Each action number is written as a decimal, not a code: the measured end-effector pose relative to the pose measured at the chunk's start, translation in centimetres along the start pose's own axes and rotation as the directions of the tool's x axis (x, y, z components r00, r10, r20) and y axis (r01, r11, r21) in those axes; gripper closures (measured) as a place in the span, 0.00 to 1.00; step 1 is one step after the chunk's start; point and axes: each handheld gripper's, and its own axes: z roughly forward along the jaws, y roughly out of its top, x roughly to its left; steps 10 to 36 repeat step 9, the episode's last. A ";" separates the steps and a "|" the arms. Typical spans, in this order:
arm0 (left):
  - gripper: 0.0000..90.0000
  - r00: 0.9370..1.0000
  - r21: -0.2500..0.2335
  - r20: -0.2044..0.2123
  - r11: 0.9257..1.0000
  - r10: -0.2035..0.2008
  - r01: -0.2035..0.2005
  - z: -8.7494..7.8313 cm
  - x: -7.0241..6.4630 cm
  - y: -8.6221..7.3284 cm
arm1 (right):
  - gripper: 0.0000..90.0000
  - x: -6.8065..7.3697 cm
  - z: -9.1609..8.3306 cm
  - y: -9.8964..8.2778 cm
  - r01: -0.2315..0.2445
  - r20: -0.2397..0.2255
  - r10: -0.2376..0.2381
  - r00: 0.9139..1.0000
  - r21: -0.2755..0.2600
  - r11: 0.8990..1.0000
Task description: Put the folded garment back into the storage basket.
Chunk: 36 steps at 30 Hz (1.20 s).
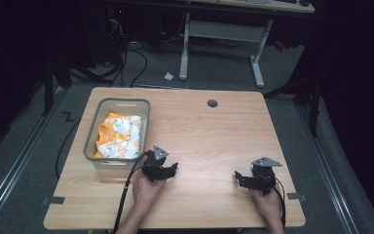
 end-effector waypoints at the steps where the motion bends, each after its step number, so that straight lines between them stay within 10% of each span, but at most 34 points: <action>1: 0.40 1.000 0.001 -0.007 1.000 0.006 -0.006 0.0 -0.1 0.0 | 0.18 0.0 0.0 0.0 0.000 0.000 0.000 1.000 0.000 1.000; 36: 0.37 0.999 0.016 -0.033 0.999 0.041 -0.040 0.1 -0.5 0.1 | 0.18 0.0 0.0 0.0 -0.001 0.000 0.001 1.000 0.000 1.000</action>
